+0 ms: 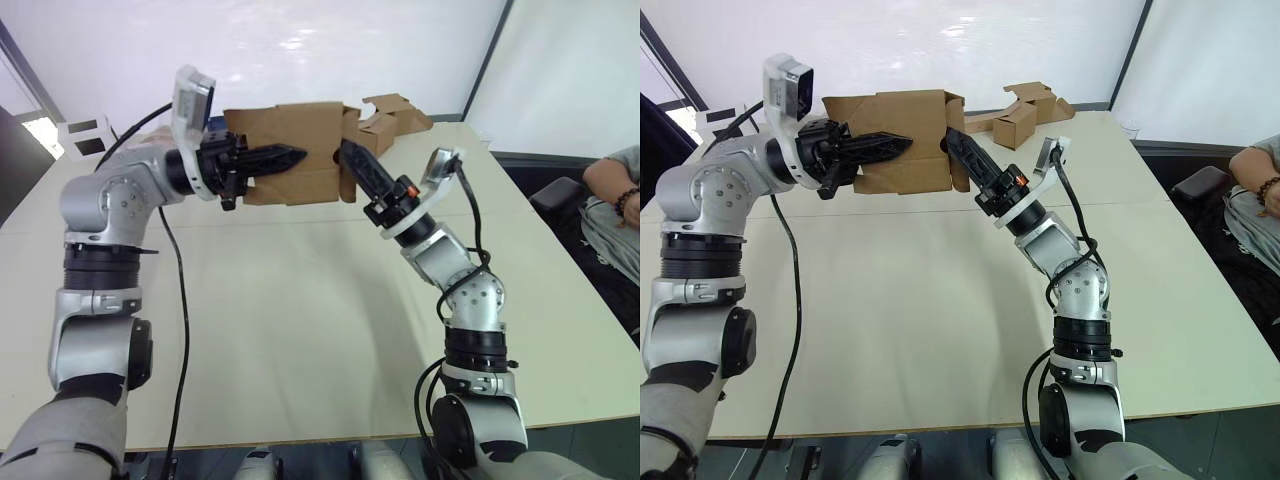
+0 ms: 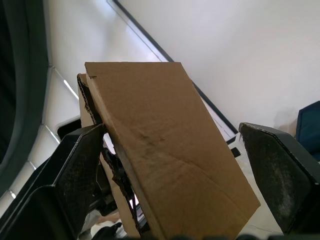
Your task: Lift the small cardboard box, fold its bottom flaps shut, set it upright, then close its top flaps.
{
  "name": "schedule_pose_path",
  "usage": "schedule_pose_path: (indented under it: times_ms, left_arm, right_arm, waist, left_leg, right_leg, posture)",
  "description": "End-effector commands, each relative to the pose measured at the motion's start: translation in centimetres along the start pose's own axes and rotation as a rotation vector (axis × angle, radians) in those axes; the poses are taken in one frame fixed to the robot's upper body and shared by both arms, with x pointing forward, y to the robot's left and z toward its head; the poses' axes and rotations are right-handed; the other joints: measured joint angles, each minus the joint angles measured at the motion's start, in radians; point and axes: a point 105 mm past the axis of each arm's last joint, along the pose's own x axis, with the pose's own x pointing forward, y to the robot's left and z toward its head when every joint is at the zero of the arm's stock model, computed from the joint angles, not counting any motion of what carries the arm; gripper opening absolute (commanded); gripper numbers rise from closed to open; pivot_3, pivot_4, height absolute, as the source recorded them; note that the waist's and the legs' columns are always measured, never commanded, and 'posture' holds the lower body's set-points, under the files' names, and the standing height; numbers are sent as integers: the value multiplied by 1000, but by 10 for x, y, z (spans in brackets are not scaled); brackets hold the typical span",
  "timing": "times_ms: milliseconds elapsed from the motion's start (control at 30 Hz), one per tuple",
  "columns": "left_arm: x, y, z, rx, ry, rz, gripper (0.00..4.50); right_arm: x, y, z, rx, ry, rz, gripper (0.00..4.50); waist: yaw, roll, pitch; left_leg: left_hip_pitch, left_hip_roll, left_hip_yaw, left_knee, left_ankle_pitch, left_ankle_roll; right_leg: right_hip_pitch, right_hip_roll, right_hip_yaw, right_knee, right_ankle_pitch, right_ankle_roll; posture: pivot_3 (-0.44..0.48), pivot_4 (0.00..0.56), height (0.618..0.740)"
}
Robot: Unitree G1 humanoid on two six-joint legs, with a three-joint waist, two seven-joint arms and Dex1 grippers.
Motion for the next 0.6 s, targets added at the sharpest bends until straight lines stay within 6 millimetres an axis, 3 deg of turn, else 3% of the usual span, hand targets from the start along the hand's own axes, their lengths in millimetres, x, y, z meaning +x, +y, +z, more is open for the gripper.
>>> schedule_pose_path:
  times_ms: [33, 233, 600]
  left_arm:
    - [0, -2, 11, 40, -54, 0, 0]
    - [-1, 1, 11, 40, -71, 12, 0]
    - [-3, 3, 12, 35, -76, 19, 0]
  right_arm:
    - [7, 21, 7, 17, -57, 70, 4476]
    - [2, 27, -5, 51, -45, 77, 4476]
    - [-2, 23, 5, 18, -52, 60, 4476]
  waist:
    - [0, 0, 0]
    - [1, 0, 0]
    - [0, 0, 0]
  left_leg:
    - [0, 0, 0, 0, 0, 0]
    - [0, 0, 0, 0, 0, 0]
    - [0, 0, 0, 0, 0, 0]
  right_leg:
    - [0, 0, 0, 0, 0, 0]
    - [0, 0, 0, 0, 0, 0]
    - [0, 0, 0, 0, 0, 0]
  posture:
    - [0, 150, 740]
    - [0, 150, 740]
    - [0, 150, 740]
